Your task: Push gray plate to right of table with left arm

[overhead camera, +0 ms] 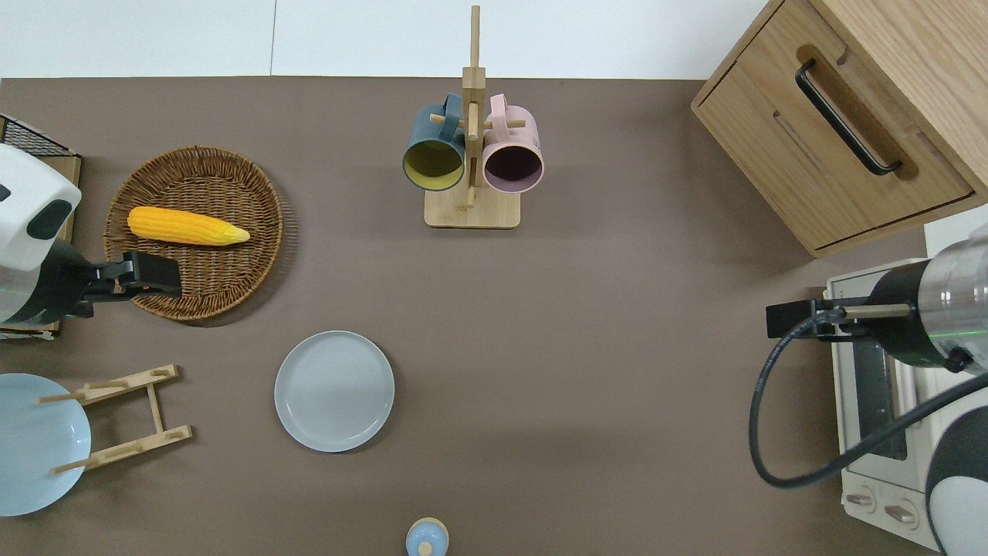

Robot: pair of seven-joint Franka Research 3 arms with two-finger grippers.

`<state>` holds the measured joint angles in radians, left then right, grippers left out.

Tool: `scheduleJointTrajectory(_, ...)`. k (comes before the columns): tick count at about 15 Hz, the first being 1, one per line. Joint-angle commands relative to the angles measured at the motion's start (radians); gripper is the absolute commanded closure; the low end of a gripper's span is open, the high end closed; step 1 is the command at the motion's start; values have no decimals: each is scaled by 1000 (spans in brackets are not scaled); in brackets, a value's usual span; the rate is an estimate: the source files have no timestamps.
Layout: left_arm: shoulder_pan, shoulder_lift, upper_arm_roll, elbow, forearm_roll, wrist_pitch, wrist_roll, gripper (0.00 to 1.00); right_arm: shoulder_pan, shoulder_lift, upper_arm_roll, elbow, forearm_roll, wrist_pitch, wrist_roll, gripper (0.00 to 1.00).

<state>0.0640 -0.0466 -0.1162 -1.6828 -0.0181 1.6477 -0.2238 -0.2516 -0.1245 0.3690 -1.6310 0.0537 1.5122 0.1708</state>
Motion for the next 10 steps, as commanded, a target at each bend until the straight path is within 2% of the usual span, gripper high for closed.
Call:
scheduleJointTrajectory(1, 10, 8, -10, 14, 3, -16, 9, 9, -24, -27, 15, -27, 21, 0, 10, 5)
scheduleJointTrajectory(5, 13, -4, -8, -20, 3, -16, 9, 11, -24, -27, 15, -27, 21, 0, 12, 5)
scheduleJointTrajectory(10, 11, -87, 3, -210, -14, 72, 9, 11, -24, -27, 15, -27, 21, 0, 10, 5)
